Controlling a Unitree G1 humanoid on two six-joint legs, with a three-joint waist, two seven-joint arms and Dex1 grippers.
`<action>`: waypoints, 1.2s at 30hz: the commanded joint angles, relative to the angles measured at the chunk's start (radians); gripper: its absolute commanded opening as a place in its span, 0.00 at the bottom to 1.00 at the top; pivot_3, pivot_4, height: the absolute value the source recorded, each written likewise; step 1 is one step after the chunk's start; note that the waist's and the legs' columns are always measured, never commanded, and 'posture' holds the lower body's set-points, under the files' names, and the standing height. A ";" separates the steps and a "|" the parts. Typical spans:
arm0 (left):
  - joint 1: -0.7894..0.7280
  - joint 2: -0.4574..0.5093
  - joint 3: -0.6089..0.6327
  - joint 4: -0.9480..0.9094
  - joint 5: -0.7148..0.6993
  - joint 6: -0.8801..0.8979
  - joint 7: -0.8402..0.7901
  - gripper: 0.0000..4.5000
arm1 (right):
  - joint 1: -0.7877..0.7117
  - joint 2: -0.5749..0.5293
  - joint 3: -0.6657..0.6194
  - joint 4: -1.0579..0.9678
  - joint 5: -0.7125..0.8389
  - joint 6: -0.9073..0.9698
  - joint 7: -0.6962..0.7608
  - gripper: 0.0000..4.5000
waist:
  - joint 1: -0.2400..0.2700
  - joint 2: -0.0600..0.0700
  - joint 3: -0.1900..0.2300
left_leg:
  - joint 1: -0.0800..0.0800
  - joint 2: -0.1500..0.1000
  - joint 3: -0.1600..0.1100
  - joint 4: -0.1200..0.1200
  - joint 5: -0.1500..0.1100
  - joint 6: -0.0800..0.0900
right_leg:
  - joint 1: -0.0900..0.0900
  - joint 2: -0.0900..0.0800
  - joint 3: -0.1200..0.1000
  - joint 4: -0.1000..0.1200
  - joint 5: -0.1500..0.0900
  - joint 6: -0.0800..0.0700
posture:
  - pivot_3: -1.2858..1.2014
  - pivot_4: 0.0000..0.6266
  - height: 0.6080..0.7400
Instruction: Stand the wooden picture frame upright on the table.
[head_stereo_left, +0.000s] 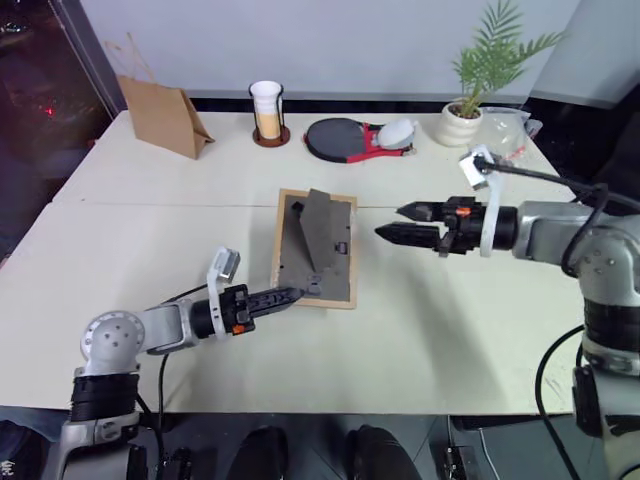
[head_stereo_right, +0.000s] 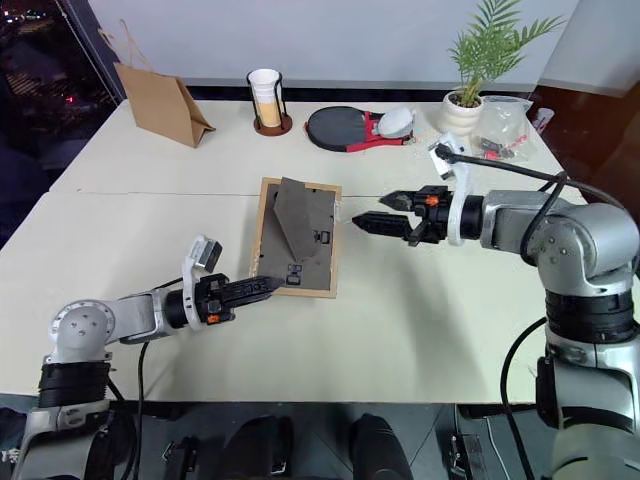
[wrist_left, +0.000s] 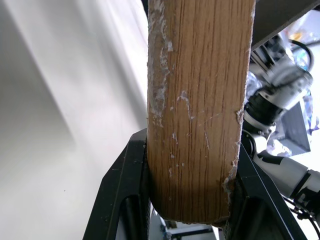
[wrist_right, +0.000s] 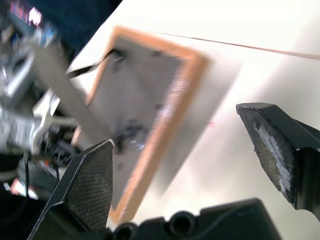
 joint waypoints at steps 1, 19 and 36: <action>-0.005 0.007 0.010 -0.040 -0.037 0.000 -0.024 0.24 | -0.073 0.058 -0.033 0.130 0.034 0.032 0.022 0.99 | 0.000 0.000 0.000 | 0.000 0.000 0.000 0.000 0.000 0.000 | 0.000 0.001 0.000 0.000 0.000 0.000 | 0.52 0.24 1.00; 0.083 0.011 -0.003 -0.112 -0.058 -0.015 -0.042 0.24 | -0.184 0.221 0.089 0.395 -0.007 0.062 0.215 0.99 | 0.002 0.000 0.000 | -0.001 0.001 0.001 0.000 0.000 0.000 | -0.001 0.002 0.000 0.000 0.000 0.000 | 0.52 0.24 1.00; 0.109 0.004 -0.005 -0.146 -0.189 -0.042 0.082 0.24 | -0.149 0.104 0.133 0.298 -0.115 -0.039 0.317 0.99 | 0.010 0.000 0.000 | -0.001 0.000 0.001 0.000 0.000 0.000 | -0.001 0.000 0.000 0.000 0.000 0.000 | 0.52 0.24 1.00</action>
